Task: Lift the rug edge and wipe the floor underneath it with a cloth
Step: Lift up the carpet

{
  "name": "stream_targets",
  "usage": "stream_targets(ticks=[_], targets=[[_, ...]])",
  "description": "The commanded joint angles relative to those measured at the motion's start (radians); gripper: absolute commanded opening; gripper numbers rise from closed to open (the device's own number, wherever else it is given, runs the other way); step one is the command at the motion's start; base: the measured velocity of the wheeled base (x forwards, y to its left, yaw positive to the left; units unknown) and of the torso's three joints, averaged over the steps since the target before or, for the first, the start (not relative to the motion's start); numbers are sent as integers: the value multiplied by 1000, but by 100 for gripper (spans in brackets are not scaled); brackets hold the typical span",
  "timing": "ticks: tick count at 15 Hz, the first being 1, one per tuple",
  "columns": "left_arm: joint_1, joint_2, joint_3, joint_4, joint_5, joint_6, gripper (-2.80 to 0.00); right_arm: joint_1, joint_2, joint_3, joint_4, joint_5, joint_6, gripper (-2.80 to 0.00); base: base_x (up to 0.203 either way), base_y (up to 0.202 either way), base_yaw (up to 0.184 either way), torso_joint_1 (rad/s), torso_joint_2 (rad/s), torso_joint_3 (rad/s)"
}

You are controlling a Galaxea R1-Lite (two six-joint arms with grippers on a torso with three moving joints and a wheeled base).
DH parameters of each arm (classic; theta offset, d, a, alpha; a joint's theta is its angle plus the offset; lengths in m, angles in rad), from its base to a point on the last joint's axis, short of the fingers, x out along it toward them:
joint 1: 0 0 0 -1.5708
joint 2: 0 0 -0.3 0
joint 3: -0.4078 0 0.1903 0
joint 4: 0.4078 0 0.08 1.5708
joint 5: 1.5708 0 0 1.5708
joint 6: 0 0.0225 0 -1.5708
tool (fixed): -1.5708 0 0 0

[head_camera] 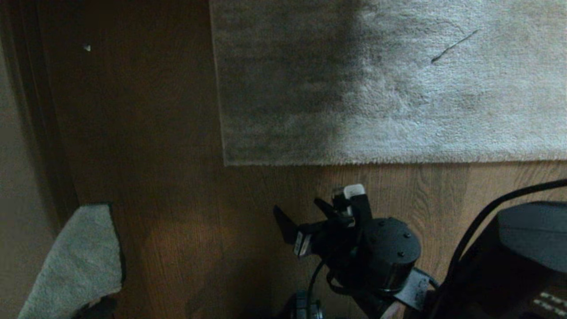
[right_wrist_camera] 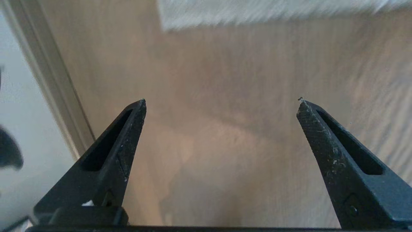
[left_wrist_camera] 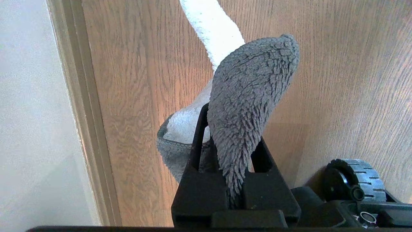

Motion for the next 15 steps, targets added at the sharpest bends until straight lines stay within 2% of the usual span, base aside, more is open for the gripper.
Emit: stream_targets(ticks=[1,5,7,9,15], targets=[[0,0,0,0,0,-1,-280,39,48,-5,-47,-26,-11,0,0,0,0,0,0,0],[0,0,0,-1,0,-1,-280,37,69,18,-47,-38,-102,0,0,0,0,0,0,0],[0,0,0,0,0,-1,-280,35,79,65,-47,-75,-131,0,0,0,0,0,0,0],[0,0,0,0,0,-1,-280,26,97,77,-47,-125,-135,0,0,0,0,0,0,0],[0,0,1,-2,0,-1,-280,-58,112,79,-47,-141,-136,0,0,0,0,0,0,0]])
